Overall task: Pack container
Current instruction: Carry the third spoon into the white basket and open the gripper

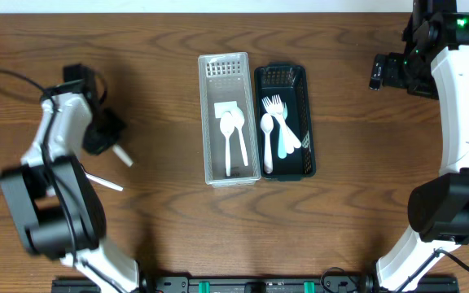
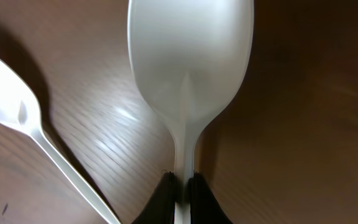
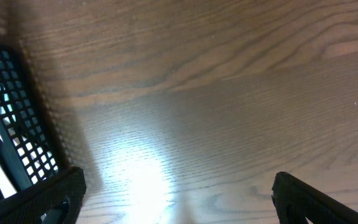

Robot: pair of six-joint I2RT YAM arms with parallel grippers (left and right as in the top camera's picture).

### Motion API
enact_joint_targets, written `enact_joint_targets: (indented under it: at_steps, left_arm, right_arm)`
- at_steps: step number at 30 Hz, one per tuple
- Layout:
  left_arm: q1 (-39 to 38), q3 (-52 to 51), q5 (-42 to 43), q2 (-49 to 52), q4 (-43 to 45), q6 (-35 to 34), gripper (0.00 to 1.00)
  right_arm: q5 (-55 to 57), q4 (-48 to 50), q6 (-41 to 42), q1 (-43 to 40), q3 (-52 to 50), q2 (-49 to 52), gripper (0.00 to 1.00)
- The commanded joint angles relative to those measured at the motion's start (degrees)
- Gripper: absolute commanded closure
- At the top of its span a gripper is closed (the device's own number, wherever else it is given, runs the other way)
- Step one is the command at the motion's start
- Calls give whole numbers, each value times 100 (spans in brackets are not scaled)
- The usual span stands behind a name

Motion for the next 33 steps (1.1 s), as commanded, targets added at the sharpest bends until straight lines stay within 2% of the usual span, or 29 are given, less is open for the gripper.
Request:
enact_joint_targets:
  at_steps: [1,7,11,15,23,26,29,33]
  left_arm:
    - [-658,234,-46,-887,4,225,94]
    - [-2186,234,-48,-1615,59,236,94]
    - [-3154,232,-48,-1499,142,269,94]
    - [-3720,232,-46,-1115,334,267,94]
    - [-4037,234,-44,-107,435,267,94]
    - [-4017,234,-46,92,463,278,78]
    - [-3978,240,-46,85,494,472,76]
    - [-3845,448,-68,-214,411,780,69]
  right_arm:
    - [20,-17,-63,-74,-26,39,1]
    - [17,-24,-63,-74,-26,39,1]
    - [17,-24,-63,-74,-26,39,1]
    - [17,-26,-63,-72,-26,39,1]
    - [17,-85,-63,-72,-26,39,1]
    - [17,-111,-63,-72,-26,39,1]
    - [17,-114,-63,-72,-26,39,1]
    - [17,-133,-61,-72,-26,39,1]
